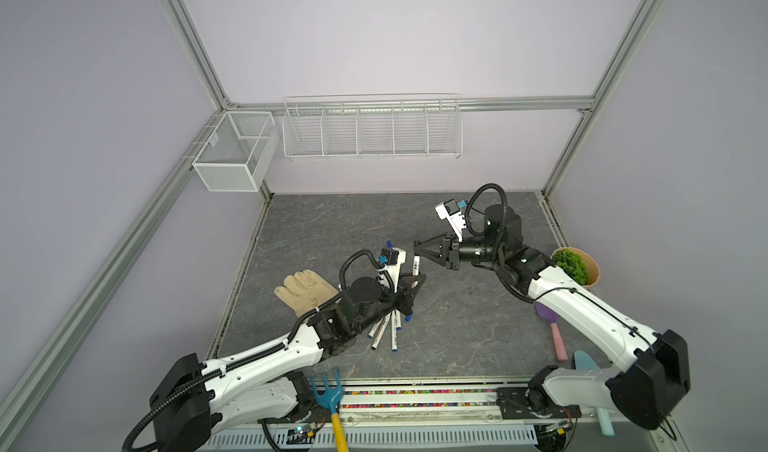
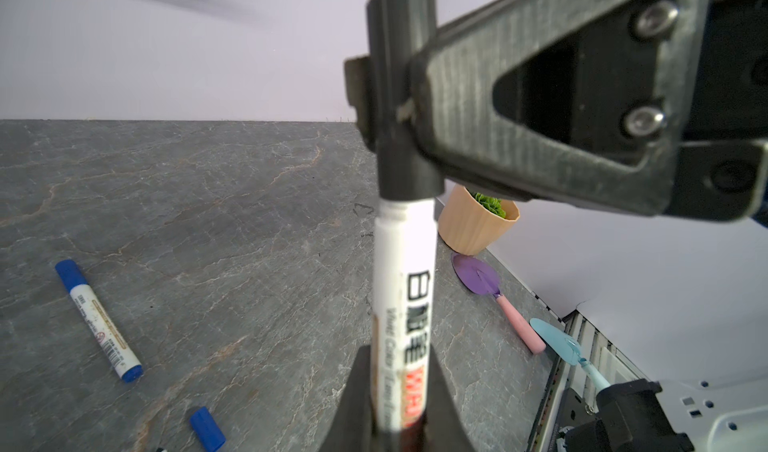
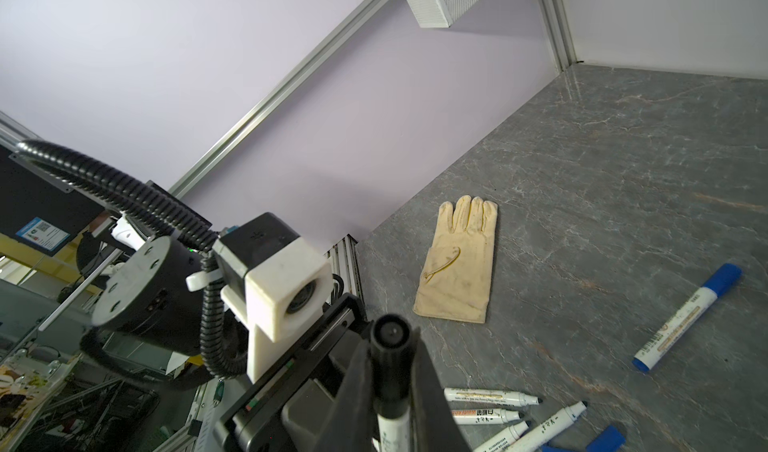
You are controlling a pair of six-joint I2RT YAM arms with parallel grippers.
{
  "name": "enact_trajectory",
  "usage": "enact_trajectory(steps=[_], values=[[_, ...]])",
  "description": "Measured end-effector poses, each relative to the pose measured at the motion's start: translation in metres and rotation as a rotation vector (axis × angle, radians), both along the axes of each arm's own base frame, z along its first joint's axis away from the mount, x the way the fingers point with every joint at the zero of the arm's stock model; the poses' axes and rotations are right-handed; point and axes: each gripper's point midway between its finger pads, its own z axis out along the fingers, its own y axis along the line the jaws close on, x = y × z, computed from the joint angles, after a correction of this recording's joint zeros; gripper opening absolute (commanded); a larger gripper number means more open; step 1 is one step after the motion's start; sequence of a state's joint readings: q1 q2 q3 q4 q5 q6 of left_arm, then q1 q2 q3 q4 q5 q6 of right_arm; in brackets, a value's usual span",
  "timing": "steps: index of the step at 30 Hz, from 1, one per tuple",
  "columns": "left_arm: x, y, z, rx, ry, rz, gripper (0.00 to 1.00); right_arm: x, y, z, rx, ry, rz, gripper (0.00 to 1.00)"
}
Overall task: Insert the pens into the pen caps
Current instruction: 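Bring the black cap over the marker tip held by the left gripper, then press the black cap down onto the marker tip with the right gripper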
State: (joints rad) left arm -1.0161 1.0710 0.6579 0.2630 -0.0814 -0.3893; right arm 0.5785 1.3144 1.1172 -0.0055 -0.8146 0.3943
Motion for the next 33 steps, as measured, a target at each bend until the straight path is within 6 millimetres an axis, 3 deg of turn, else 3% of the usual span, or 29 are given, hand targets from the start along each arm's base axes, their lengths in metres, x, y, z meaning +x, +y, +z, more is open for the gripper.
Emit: enact_trajectory(steps=[4, 11, 14, 16, 21, 26, 33], values=[[0.001, -0.001, 0.002, 0.019, -0.022, -0.001, 0.00, -0.003, 0.001, 0.003, -0.018, -0.039, 0.015, 0.17], [0.005, -0.003, -0.005, 0.057, -0.036, 0.007, 0.00, -0.003, -0.003, -0.009, -0.092, -0.052, -0.037, 0.20], [0.009, -0.002, 0.006, 0.032, -0.065, 0.024, 0.00, -0.011, -0.002, -0.019, -0.130, -0.020, -0.029, 0.27], [0.012, -0.001, 0.017, 0.006, -0.090, 0.042, 0.00, -0.018, -0.001, -0.024, -0.150, 0.002, -0.012, 0.37], [0.014, -0.002, 0.016, 0.029, -0.117, 0.057, 0.00, -0.026, -0.007, -0.019, -0.157, -0.001, -0.021, 0.48], [0.010, -0.005, 0.014, 0.054, -0.142, 0.061, 0.00, -0.028, -0.018, -0.010, -0.169, -0.029, -0.080, 0.50], [-0.004, -0.019, 0.003, 0.091, -0.143, 0.024, 0.00, -0.014, -0.027, 0.001, -0.179, -0.081, -0.184, 0.50]])
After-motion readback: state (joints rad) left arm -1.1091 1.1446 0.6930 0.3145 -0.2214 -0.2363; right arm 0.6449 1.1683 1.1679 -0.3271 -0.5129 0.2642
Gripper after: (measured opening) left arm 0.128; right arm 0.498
